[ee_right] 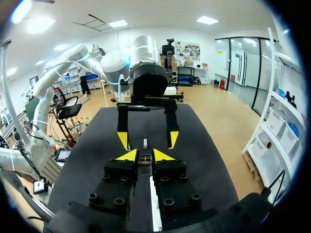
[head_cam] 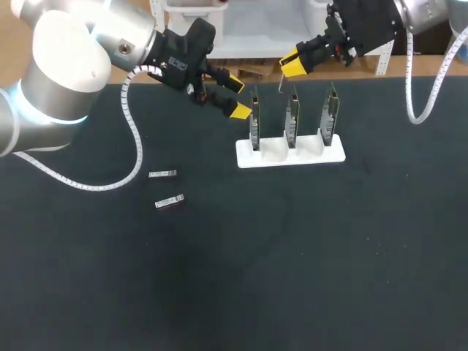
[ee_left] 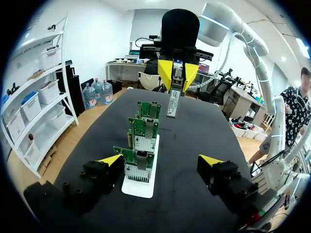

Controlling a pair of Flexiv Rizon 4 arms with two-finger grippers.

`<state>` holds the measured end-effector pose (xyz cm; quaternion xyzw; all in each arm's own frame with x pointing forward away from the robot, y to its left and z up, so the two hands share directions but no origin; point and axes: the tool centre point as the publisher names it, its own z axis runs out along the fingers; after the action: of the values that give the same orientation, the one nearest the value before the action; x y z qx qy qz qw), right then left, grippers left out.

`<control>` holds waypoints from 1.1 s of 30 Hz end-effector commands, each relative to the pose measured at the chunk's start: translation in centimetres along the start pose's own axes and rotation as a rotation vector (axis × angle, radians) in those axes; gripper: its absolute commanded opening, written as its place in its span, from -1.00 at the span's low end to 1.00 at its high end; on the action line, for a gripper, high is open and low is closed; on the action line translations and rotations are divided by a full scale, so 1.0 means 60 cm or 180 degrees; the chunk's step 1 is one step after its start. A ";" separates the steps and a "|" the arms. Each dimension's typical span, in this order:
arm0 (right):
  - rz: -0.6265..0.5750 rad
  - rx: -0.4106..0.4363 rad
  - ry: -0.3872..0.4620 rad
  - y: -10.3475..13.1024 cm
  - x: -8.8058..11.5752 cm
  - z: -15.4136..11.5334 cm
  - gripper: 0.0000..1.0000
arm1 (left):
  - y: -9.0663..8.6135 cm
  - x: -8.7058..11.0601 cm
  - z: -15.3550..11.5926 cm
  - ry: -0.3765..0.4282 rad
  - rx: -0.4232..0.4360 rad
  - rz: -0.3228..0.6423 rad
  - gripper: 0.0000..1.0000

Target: Pick up the optical module with the left hand, and insert it into the network port with the right hand.

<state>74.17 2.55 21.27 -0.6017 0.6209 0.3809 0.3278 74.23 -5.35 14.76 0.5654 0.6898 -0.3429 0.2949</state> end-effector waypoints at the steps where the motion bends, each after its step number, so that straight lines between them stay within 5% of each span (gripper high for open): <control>1: -0.0008 0.0003 -0.0006 0.004 0.001 -0.002 -1.00 | 0.004 -0.003 0.003 0.0022 0.0005 -0.0009 1.00; 33: -0.0189 -0.0161 0.0112 -0.017 -0.010 0.028 -1.00 | 0.011 -0.002 0.005 -0.0013 -0.0021 -0.0061 1.00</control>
<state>74.18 3.66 20.96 -0.6304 0.6010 0.3732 0.3196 74.68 -5.38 14.54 0.5568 0.6936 -0.3459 0.2985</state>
